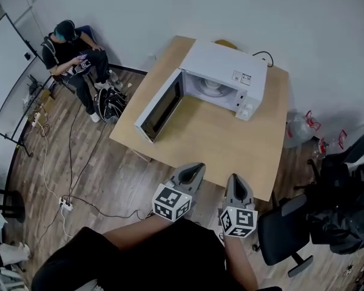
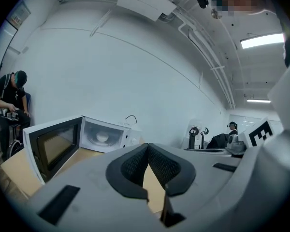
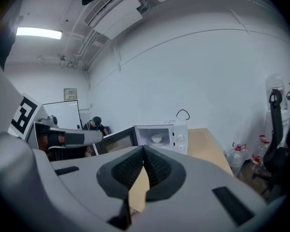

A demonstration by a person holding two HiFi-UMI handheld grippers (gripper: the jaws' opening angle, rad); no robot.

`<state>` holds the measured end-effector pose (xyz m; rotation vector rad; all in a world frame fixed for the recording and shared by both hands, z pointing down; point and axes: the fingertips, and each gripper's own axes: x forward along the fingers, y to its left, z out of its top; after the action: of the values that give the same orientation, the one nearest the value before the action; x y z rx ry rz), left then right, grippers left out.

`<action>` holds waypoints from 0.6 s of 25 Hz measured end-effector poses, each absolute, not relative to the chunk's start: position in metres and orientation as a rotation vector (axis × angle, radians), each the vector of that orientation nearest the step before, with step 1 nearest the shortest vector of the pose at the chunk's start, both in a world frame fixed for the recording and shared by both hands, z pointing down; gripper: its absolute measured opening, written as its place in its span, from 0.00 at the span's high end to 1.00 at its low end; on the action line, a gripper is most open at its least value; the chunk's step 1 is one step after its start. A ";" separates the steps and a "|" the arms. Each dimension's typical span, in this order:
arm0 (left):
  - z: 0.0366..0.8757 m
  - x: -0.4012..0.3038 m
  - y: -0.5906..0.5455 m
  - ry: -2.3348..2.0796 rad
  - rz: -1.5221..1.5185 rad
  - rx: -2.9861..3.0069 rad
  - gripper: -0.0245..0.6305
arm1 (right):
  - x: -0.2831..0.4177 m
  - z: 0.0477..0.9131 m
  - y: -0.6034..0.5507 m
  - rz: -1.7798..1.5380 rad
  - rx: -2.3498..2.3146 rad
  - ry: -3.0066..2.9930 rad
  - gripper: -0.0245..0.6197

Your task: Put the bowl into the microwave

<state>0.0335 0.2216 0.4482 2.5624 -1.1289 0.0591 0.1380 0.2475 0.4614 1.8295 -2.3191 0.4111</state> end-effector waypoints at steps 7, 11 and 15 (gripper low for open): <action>0.430 0.043 0.280 -1.256 0.105 2.634 0.94 | 0.134 0.431 0.302 0.164 1.775 -2.380 0.87; 0.427 0.036 0.308 -1.334 0.090 2.604 0.94 | 0.136 0.431 0.327 0.176 1.760 -2.392 0.87; 0.428 0.038 0.319 -1.358 0.079 2.604 0.94 | 0.148 0.429 0.341 0.169 1.771 -2.402 0.87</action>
<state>0.0381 0.3195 0.4280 2.6043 -1.3575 0.0795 0.1478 0.3406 0.4289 1.7713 -2.4020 0.1695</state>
